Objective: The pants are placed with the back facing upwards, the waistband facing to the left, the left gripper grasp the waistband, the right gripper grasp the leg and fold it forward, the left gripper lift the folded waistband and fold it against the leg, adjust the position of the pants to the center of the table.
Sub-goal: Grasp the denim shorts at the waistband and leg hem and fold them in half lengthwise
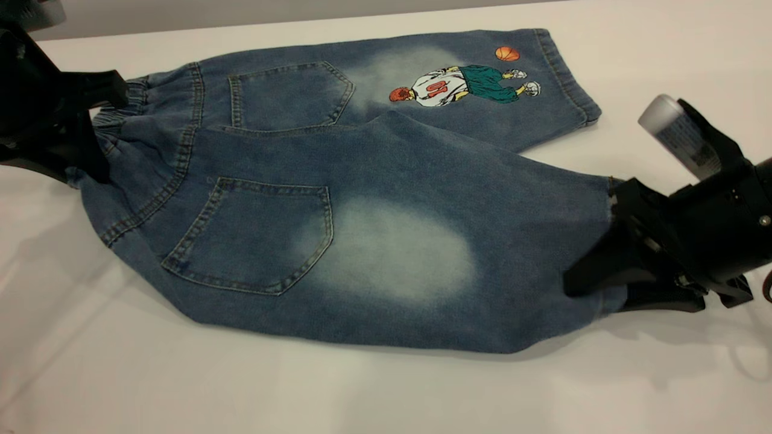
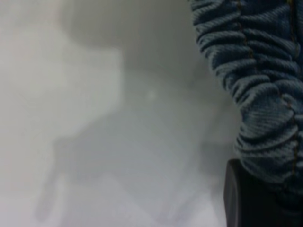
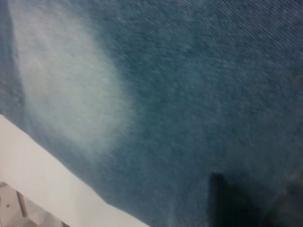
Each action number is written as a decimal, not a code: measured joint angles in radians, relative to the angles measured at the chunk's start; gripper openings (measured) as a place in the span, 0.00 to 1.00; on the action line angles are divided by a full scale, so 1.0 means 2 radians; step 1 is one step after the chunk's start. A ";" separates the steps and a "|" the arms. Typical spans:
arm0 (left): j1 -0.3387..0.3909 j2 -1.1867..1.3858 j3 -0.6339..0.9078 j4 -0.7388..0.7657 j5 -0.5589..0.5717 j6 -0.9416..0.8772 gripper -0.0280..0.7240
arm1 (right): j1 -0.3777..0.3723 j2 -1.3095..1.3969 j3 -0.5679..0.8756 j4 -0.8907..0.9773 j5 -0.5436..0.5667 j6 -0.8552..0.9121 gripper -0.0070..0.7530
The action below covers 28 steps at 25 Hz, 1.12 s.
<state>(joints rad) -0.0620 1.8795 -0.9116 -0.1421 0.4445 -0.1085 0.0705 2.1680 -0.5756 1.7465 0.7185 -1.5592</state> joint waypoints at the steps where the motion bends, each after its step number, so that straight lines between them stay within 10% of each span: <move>1: 0.000 0.000 0.000 0.000 0.001 0.000 0.25 | 0.000 0.000 0.000 -0.002 0.000 0.000 0.20; 5: 0.000 -0.005 0.000 0.003 0.003 0.000 0.25 | 0.000 0.000 0.000 -0.003 0.018 0.003 0.03; 28: 0.000 -0.126 0.071 0.031 0.089 -0.003 0.25 | -0.061 -0.253 0.001 -0.233 0.003 0.257 0.02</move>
<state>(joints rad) -0.0620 1.6276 -0.7698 -0.0794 0.6222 -0.1137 -0.0508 1.6613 -0.5726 1.2805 0.7242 -1.0448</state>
